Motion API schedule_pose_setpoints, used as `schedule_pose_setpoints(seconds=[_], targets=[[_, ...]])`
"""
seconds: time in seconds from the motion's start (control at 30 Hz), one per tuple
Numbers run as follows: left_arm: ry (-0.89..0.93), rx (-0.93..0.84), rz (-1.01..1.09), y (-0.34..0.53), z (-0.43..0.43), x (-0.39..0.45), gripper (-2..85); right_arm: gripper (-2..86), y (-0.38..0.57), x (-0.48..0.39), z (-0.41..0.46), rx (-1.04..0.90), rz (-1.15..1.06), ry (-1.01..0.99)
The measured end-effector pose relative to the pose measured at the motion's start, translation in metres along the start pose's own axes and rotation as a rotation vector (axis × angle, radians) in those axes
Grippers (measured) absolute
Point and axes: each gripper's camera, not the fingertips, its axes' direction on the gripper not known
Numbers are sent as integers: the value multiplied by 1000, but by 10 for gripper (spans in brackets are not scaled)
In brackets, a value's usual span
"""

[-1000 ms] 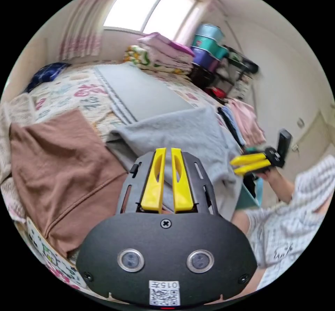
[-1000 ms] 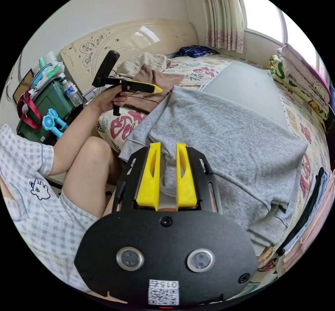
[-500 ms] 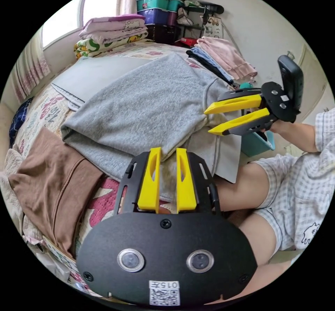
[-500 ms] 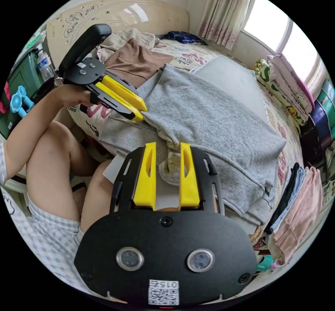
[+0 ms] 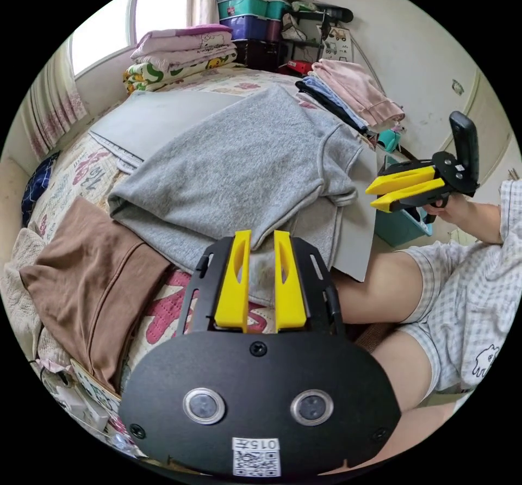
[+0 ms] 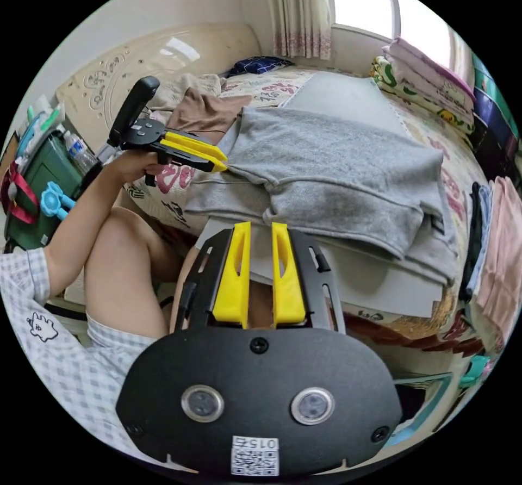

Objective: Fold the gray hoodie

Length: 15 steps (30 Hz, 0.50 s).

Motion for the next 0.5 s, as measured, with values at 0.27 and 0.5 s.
schedule_pose_setpoints(seconds=[0.27,0.5], targets=[[-19,89,220,-42,-12,71,89,83,-5,13,23,21,167,-63],[-44,31,297,-74,9,88,79,68,-18,2,-2,140,133,29]])
